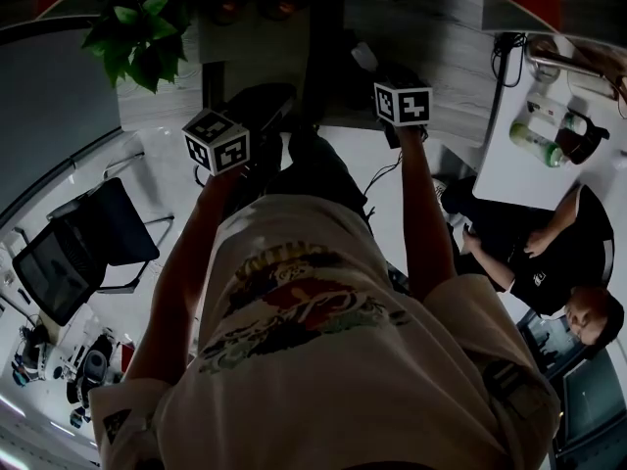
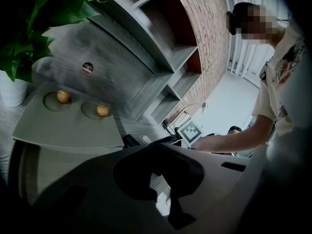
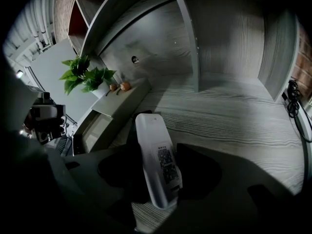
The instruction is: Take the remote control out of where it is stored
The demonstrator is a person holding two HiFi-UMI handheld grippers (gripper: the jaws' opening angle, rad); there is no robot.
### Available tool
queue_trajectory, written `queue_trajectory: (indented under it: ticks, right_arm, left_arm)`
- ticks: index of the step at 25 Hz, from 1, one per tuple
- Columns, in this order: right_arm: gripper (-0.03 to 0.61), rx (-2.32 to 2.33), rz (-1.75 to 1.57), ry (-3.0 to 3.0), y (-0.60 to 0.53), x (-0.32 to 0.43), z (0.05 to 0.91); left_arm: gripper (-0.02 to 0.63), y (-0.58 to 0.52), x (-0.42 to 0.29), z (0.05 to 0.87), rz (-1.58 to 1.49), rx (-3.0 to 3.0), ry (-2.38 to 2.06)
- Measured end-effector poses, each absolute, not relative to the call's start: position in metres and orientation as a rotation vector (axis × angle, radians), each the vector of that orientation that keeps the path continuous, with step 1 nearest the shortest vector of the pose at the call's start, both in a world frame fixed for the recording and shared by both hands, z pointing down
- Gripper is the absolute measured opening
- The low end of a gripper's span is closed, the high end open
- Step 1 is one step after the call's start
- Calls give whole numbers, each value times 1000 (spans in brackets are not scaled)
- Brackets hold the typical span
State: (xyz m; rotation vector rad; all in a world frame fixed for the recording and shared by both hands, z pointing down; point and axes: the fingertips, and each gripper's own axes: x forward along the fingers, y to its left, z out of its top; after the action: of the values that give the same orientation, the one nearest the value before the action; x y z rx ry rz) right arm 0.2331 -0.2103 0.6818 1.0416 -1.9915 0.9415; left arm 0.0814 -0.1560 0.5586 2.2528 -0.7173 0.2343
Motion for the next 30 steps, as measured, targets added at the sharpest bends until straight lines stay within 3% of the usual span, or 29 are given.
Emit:
queue_trajectory:
  ticks: [6,30]
  right_arm:
    - [206,1079,962,-1992,-217,242,685]
    - [207,1106,759,-2084,-212,233,643]
  left_arm:
    - [5,-157,85,556,236,2254,-709]
    - [5,-149,78,547,225,2283,-725]
